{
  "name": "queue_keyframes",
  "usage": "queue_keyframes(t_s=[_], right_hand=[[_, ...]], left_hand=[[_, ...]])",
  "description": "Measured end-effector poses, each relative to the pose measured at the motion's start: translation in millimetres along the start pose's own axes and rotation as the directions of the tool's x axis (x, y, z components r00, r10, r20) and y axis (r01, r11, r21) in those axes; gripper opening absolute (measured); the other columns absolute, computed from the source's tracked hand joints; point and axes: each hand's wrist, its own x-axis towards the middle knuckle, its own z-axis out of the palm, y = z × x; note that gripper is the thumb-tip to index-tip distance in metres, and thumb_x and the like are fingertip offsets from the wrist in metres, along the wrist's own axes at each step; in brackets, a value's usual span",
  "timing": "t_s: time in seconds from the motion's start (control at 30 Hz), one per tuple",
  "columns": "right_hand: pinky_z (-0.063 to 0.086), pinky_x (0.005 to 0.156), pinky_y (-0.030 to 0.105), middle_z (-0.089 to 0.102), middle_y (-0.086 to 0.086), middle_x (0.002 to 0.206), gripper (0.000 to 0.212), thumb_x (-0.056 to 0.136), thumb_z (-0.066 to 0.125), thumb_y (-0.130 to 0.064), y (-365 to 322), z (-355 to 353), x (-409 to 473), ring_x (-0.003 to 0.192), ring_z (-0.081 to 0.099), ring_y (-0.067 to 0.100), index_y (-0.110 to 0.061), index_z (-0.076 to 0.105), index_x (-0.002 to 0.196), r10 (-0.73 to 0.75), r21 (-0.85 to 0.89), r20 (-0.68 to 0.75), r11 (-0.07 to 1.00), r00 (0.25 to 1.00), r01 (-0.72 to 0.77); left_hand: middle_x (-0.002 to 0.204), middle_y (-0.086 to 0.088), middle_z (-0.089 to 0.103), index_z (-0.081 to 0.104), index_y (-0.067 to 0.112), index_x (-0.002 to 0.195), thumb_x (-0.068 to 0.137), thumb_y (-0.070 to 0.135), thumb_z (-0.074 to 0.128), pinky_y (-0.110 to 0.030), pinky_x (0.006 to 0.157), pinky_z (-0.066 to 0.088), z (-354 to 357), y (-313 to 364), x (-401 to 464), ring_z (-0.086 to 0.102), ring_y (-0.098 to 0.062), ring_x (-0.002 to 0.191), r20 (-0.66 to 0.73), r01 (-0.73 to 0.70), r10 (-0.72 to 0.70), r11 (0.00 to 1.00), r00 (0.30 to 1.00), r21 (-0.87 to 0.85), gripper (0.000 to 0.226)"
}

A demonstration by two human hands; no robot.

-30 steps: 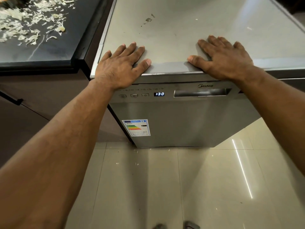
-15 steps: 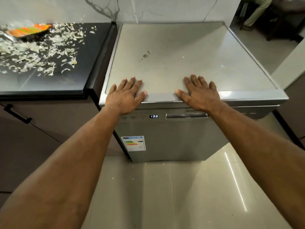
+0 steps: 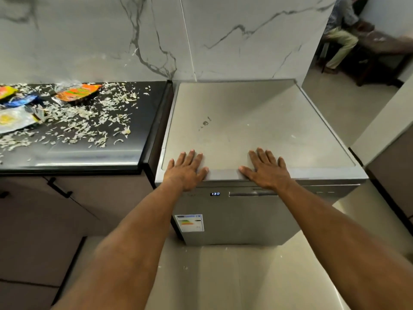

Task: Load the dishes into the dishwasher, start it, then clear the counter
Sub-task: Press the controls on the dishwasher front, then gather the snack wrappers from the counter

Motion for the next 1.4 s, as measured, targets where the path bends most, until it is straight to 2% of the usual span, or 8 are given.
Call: queue_keyframes(t_s=[0.33,0.53,0.6,0.7,0.8,0.93,1.13,1.4], right_hand=[[0.003,0.119,0.054,-0.009,0.001,0.164,0.08,0.093,0.024,-0.07,0,-10,0,0.15,-0.006,0.025,-0.026,0.002,0.156,-0.025,0.024,-0.013,0.999,1.0,0.025],[0.013,0.116,0.057,0.0,0.001,0.163,0.083,0.089,0.033,-0.072,-2,-20,3,0.149,0.003,0.028,-0.026,0.009,0.154,-0.037,0.022,0.003,0.999,0.999,0.037],[0.012,0.117,0.057,0.0,0.002,0.163,0.087,0.087,0.037,-0.073,-3,-27,6,0.149,0.004,0.028,-0.028,0.008,0.154,-0.044,0.032,0.033,0.999,0.999,0.043],[0.008,0.118,0.056,-0.005,0.002,0.164,0.088,0.087,0.036,-0.075,-15,-42,15,0.15,0.0,0.027,-0.03,0.002,0.155,-0.138,-0.001,0.043,0.99,0.99,0.138],[0.007,0.119,0.055,-0.004,0.003,0.164,0.086,0.088,0.033,-0.075,-47,-58,28,0.151,-0.001,0.026,-0.031,0.003,0.156,-0.24,-0.004,0.025,0.971,0.97,0.24],[0.005,0.119,0.054,-0.001,0.002,0.164,0.084,0.089,0.032,-0.075,-103,-71,42,0.151,0.0,0.026,-0.031,0.006,0.155,-0.352,0.012,-0.003,0.936,0.936,0.352],[0.006,0.119,0.053,0.003,0.001,0.164,0.082,0.089,0.035,-0.074,-204,-84,65,0.151,0.002,0.023,-0.032,0.009,0.155,-0.528,0.021,-0.068,0.847,0.846,0.531],[0.005,0.119,0.053,0.006,-0.001,0.164,0.084,0.087,0.035,-0.076,-346,-88,95,0.15,0.003,0.02,-0.032,0.012,0.155,-0.63,0.01,-0.092,0.774,0.771,0.633]], left_hand=[[0.162,0.005,-0.013,-0.005,0.032,0.154,0.1,0.057,0.02,-0.05,0.12,0.002,-12,13,-2,-0.01,-0.021,0.149,0.039,0.066,-0.065,0.997,0.997,-0.04,0.065],[0.163,0.004,-0.006,0.003,0.031,0.155,0.099,0.056,0.026,-0.053,0.118,0.009,-26,17,-2,-0.004,-0.023,0.15,0.067,0.078,-0.075,0.996,0.995,-0.043,0.065],[0.163,0.004,-0.007,0.004,0.032,0.155,0.098,0.061,0.022,-0.051,0.119,0.004,-30,15,-8,-0.006,-0.021,0.15,0.023,0.067,-0.066,0.997,0.998,-0.036,0.066],[0.163,0.005,-0.008,0.003,0.032,0.155,0.096,0.066,0.016,-0.047,0.121,-0.001,-41,6,-18,-0.01,-0.017,0.149,-0.109,0.064,-0.068,0.997,0.992,-0.04,0.069],[0.163,0.005,-0.006,0.003,0.033,0.155,0.095,0.066,0.016,-0.046,0.121,0.0,-56,-15,-31,-0.008,-0.017,0.149,-0.195,0.089,-0.098,0.994,0.976,-0.057,0.069],[0.163,0.005,-0.005,0.004,0.032,0.155,0.096,0.064,0.018,-0.046,0.121,0.001,-71,-55,-47,-0.007,-0.018,0.15,-0.231,0.171,-0.187,0.981,0.955,-0.088,0.068],[0.163,0.006,-0.005,0.003,0.032,0.155,0.098,0.061,0.021,-0.044,0.121,0.002,-88,-141,-73,-0.007,-0.017,0.15,-0.306,0.287,-0.309,0.951,0.9,-0.116,0.067],[0.163,0.006,-0.003,0.005,0.034,0.155,0.097,0.063,0.02,-0.044,0.121,0.0,-96,-273,-105,-0.009,-0.014,0.149,-0.328,0.396,-0.445,0.894,0.833,-0.209,0.067]])
